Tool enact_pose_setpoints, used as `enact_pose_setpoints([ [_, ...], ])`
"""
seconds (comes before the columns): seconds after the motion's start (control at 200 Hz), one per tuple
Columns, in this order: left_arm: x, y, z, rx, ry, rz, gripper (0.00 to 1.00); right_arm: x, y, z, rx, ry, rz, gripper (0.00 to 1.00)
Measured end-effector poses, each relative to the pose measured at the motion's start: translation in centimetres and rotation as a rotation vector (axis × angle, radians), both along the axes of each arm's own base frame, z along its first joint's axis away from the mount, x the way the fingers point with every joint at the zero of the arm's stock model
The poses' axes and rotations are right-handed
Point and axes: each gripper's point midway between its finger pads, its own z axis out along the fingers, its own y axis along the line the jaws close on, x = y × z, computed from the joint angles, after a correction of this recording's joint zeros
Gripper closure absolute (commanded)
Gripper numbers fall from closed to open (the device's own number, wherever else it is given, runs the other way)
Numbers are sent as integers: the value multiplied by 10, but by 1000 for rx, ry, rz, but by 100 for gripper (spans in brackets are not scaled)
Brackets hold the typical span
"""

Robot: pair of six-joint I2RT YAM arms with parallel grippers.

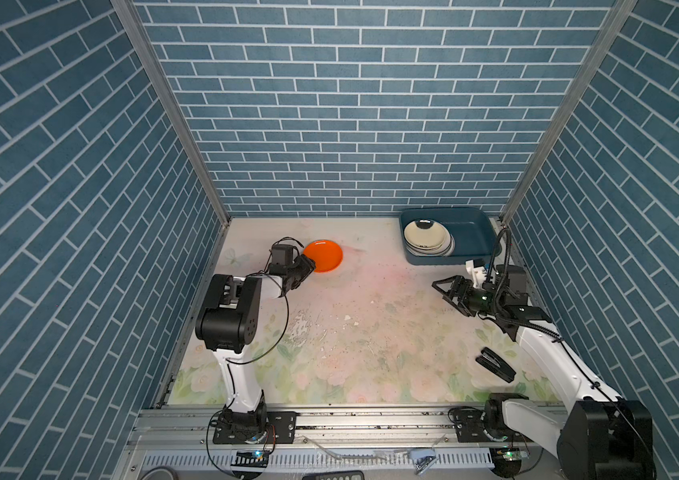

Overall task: Place the plates into the plastic bin on the countertop
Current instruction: 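Grip the orange plate's rim with the left gripper and tilt it up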

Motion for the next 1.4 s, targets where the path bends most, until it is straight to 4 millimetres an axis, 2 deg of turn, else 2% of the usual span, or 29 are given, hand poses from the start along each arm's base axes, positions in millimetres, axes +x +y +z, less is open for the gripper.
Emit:
enact_pose_setpoints([
  [0.05, 4, -1, -4, -4, 8, 4, 59, 1, 0, -1, -1, 3, -1, 21],
  [0.25, 19, -4, -6, -6, 8, -5, 60, 3, 0, -1, 2, -7, -1, 21],
  [0.335, 19, -3, -7, 0, 15, -1, 63, 3, 0, -3, 5, 0, -3, 21],
  [0.405, 19, -2, -8, 8, 25, 0, 70, 2, 0, -5, 6, 5, -4, 22],
  [0.54, 24, 0, -10, 29, 35, 3, 71, 1, 0, -9, 6, 8, -5, 22],
  [0.61, 26, 1, -10, 37, 39, 2, 76, -1, 0, -11, 6, 12, -5, 22],
  [0.7, 25, 2, -13, 48, 49, -1, 95, -4, 0, -14, 8, 17, -7, 22],
  [0.79, 31, 1, -7, 34, 31, 3, 100, -6, -1, -16, 7, 20, -10, 22],
  [1.02, 30, 0, -5, 36, 31, -3, 100, -10, -2, -21, 4, 26, -14, 23],
  [1.17, 14, 3, 3, 54, 44, -14, 100, -12, -2, -25, 2, 32, -16, 23],
  [1.401, -12, -1, 44, 44, -1, -41, 100, -16, -2, -27, 13, 30, -24, 24],
])
